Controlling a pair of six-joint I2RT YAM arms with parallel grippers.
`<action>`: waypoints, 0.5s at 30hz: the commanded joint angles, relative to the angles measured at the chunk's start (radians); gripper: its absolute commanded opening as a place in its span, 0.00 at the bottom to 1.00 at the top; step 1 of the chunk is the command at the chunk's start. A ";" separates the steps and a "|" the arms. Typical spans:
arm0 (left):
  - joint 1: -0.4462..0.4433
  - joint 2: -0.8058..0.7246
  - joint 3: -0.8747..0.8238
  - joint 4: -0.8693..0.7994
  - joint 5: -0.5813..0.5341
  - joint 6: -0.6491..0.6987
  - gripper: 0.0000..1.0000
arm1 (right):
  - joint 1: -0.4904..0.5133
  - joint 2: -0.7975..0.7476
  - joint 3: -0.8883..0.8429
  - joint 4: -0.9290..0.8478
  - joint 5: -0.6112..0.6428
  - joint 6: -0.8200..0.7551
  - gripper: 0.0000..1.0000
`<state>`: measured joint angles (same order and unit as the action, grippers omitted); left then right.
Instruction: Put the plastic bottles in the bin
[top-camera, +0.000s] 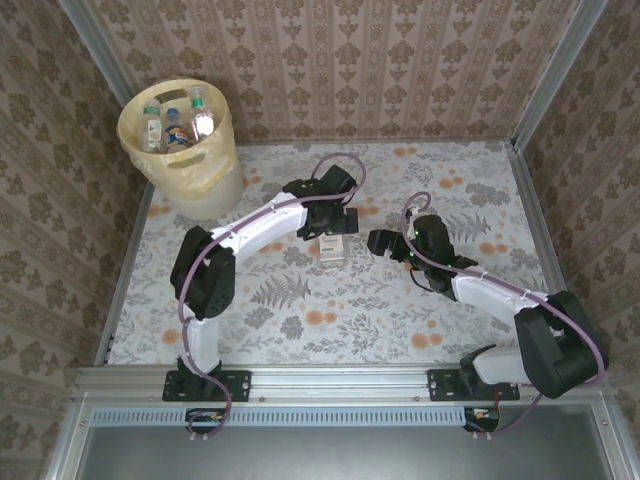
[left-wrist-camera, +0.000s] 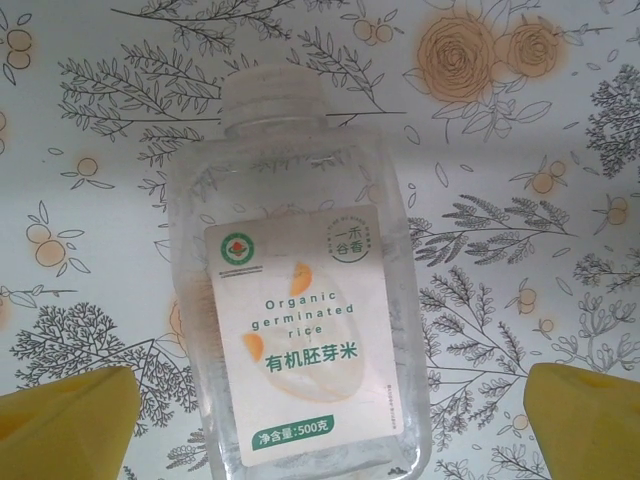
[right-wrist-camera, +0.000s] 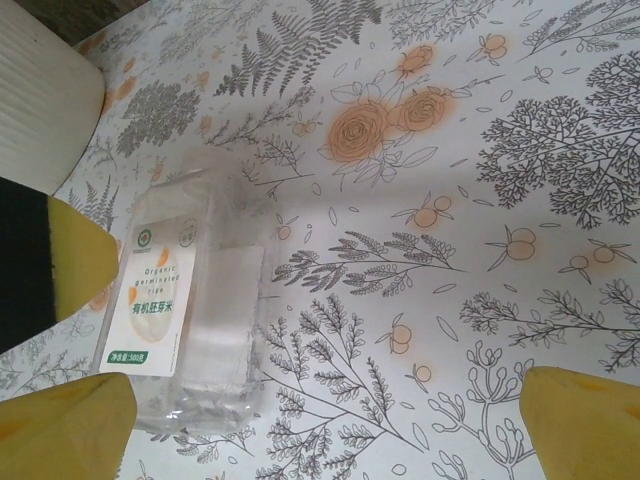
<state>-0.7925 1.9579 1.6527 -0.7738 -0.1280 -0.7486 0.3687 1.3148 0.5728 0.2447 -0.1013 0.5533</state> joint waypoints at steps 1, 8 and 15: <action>-0.007 0.053 0.034 -0.085 -0.018 0.008 1.00 | -0.005 -0.031 -0.019 0.008 0.027 -0.001 1.00; -0.004 0.151 0.091 -0.089 0.060 0.032 1.00 | -0.010 -0.036 -0.024 0.001 0.031 0.002 1.00; 0.030 0.222 0.095 -0.103 0.084 0.012 1.00 | -0.010 -0.041 -0.025 -0.009 0.033 0.001 1.00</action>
<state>-0.7822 2.1715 1.7313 -0.8425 -0.0654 -0.7410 0.3641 1.3003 0.5606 0.2440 -0.0875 0.5537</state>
